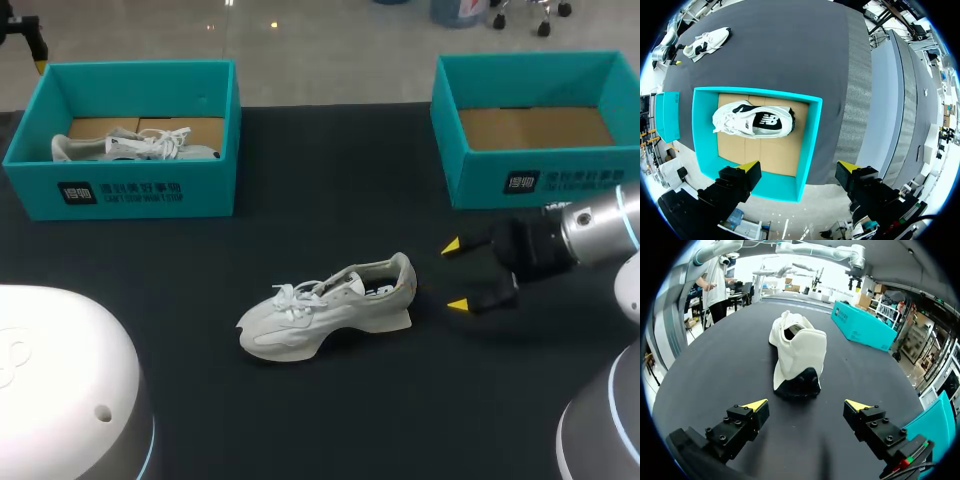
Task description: Take the shoe out of the shoebox, open the shoe tongue, remove and reinsert the insole, then place the shoe into the shoebox
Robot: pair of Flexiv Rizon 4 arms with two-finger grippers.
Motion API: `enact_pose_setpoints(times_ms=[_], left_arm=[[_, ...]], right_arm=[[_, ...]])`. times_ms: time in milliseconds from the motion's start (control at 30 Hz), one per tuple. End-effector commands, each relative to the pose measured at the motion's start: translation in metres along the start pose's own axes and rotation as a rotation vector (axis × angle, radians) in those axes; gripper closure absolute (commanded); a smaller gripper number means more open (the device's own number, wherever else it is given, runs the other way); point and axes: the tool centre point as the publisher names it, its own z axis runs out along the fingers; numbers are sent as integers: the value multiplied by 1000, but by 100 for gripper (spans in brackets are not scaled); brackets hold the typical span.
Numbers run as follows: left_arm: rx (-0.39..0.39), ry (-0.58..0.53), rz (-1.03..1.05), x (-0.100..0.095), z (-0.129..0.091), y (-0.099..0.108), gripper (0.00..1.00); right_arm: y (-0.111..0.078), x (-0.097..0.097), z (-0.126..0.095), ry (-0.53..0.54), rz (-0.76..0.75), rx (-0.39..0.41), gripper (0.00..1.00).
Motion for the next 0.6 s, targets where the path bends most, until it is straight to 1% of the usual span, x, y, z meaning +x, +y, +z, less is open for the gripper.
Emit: enact_pose_setpoints(times_ms=[33,467,600], left_arm=[[-1,2,1,0,0,0,0],[-1,2,1,0,0,0,0],[-1,2,1,0,0,0,0]], right_arm=[[1,-1,1,1,0,4,0],[1,-1,1,1,0,4,0],[8,-4,13,32,-31,-2,0]])
